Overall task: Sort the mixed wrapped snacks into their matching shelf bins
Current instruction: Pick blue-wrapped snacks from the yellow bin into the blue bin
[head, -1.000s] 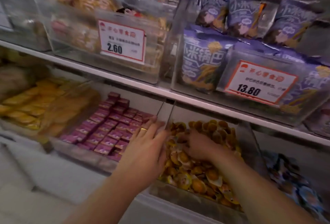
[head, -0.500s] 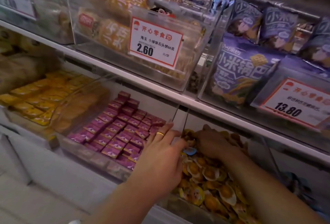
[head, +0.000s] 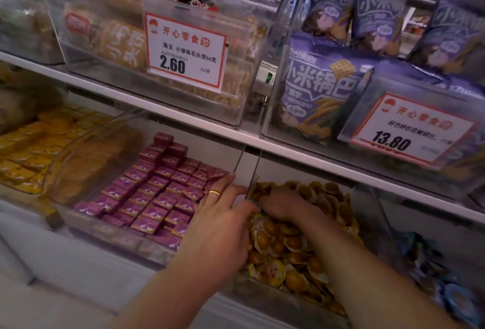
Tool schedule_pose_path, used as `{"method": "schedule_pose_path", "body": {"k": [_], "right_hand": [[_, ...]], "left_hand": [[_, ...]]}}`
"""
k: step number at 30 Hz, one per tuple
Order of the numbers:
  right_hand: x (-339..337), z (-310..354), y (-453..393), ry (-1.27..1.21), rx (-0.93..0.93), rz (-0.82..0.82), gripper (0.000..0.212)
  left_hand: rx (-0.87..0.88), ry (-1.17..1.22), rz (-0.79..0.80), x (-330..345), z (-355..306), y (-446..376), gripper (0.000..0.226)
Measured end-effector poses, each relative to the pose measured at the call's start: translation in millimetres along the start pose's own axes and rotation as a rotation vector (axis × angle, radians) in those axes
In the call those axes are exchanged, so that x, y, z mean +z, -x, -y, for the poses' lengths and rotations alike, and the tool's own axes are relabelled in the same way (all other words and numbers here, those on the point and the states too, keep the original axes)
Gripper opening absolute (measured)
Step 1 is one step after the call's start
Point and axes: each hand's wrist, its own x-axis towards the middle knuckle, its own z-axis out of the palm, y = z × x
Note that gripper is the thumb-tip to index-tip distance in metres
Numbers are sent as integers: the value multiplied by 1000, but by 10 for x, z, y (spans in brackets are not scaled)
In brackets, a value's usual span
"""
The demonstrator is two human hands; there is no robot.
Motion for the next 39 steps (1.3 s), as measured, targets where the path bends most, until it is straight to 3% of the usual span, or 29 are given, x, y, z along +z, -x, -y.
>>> {"method": "schedule_pose_path", "body": {"k": [4, 8, 12, 14, 18, 24, 34, 37, 39], "right_hand": [[-41, -23, -8, -418, 23, -44, 25], [-20, 60, 67, -682, 0, -35, 12], [-32, 43, 232, -853, -193, -51, 39], [-62, 2, 311, -864, -243, -59, 36], [-50, 25, 417, -632, -285, -7, 18], [-24, 246, 526, -421, -365, -35, 26], [-133, -5, 954, -790, -347, -191, 31], [-245, -311, 1182, -906, -249, -232, 28], [-239, -476, 1344, -1112, -166, -247, 27]], "left_hand": [[-24, 22, -27, 7, -43, -6, 34], [-43, 44, -28, 1, -59, 1, 34], [-58, 50, -30, 7, -78, -16, 33], [-66, 59, -34, 7, -76, -18, 34], [-53, 60, -33, 8, -42, -12, 34], [-44, 61, -44, 42, 2, -22, 34], [-18, 112, -79, 43, 34, -33, 37], [-20, 36, -113, 20, -44, -29, 36], [64, -3, -208, 5, -144, -30, 27]]}}
